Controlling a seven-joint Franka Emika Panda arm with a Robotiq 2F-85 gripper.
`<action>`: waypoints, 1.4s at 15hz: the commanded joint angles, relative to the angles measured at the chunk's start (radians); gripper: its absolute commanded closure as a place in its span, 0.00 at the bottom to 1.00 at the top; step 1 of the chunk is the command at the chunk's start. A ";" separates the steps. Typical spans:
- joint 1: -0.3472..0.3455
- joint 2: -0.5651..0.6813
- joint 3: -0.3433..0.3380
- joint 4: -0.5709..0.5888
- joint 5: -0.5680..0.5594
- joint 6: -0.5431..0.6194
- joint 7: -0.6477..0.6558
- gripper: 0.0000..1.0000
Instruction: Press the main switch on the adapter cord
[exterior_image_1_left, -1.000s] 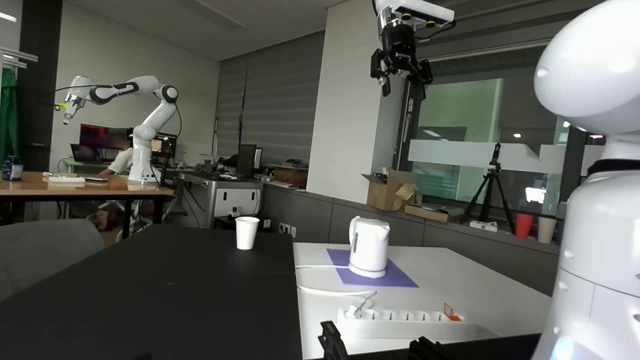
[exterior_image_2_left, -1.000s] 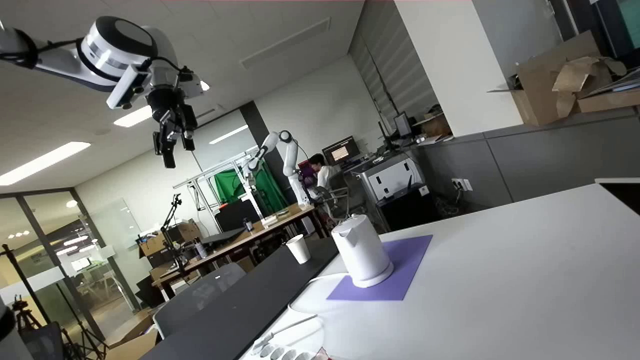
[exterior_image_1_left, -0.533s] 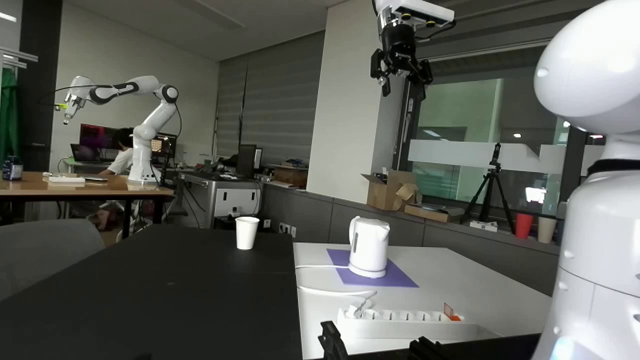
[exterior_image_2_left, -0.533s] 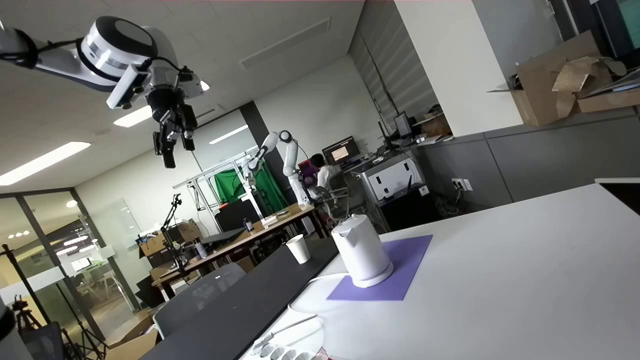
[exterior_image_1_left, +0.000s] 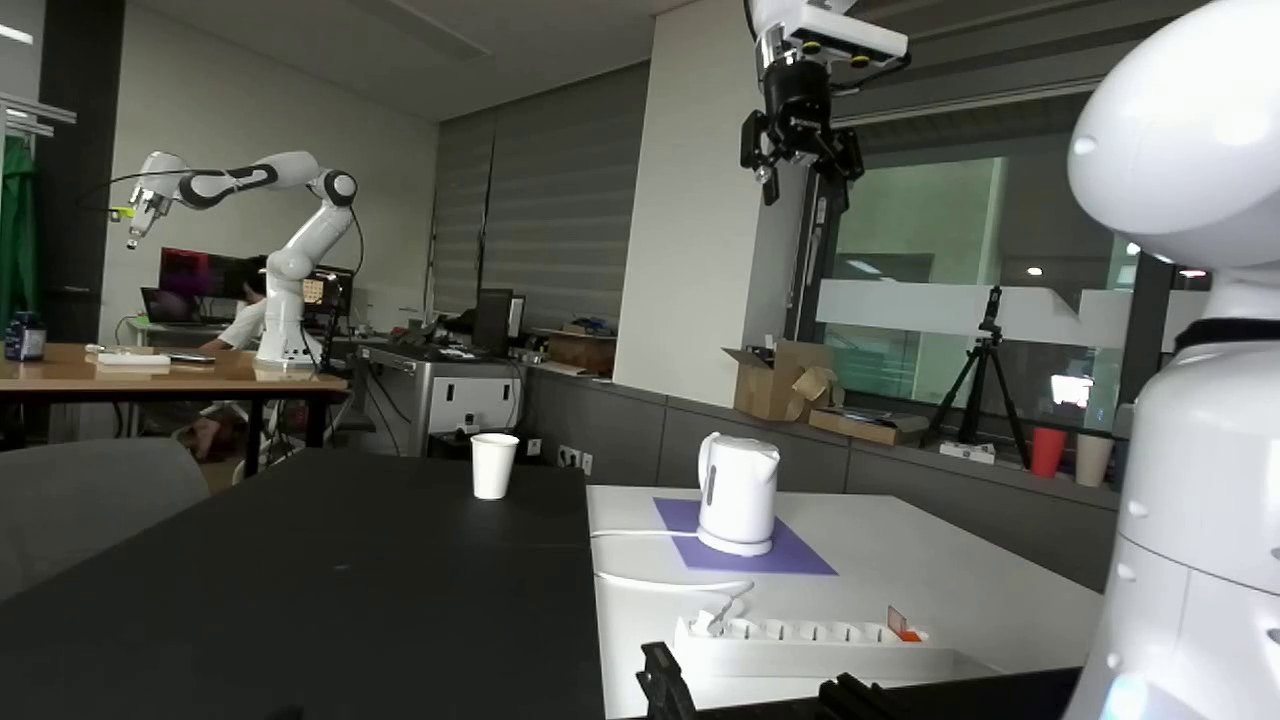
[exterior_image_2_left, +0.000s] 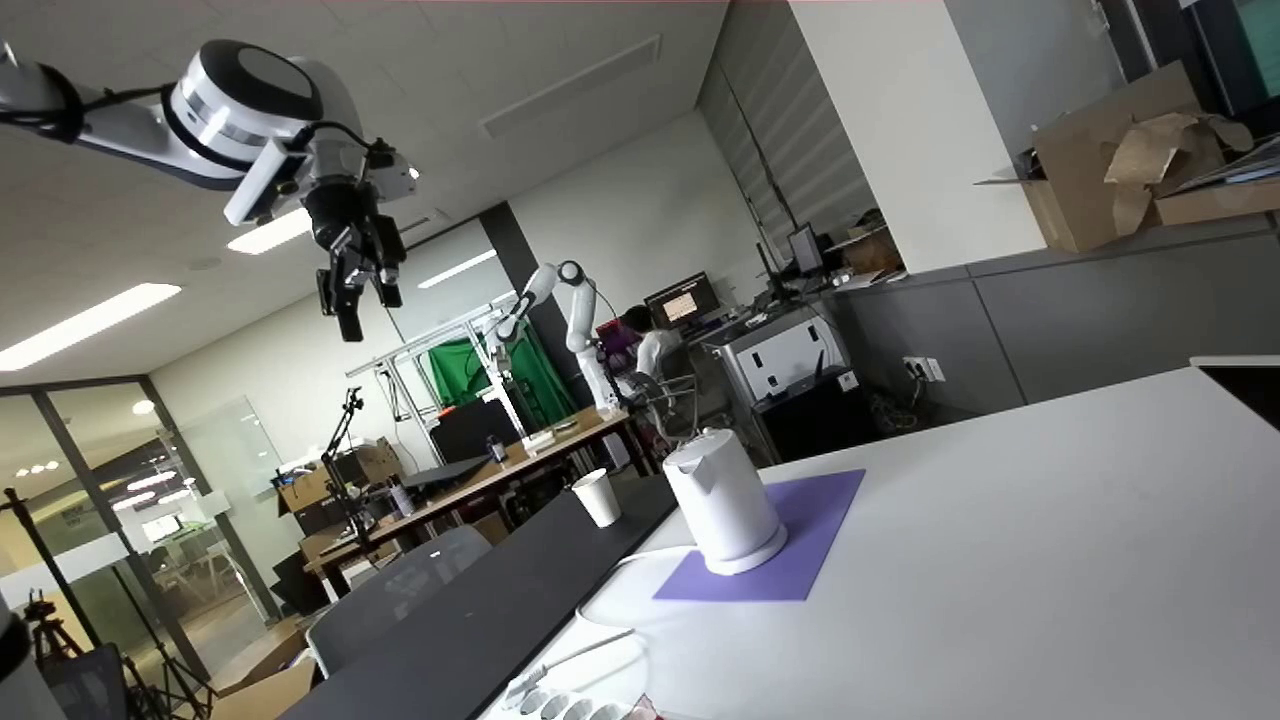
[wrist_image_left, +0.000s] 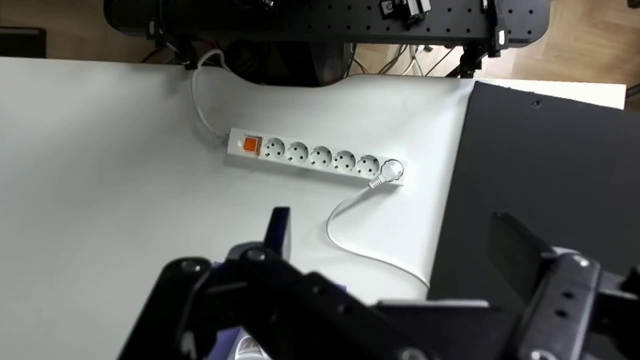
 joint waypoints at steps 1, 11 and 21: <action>-0.011 -0.011 -0.029 -0.103 -0.017 0.121 0.010 0.00; -0.073 -0.039 -0.104 -0.380 -0.118 0.389 -0.014 0.69; -0.164 -0.039 -0.168 -0.578 -0.157 0.541 0.016 1.00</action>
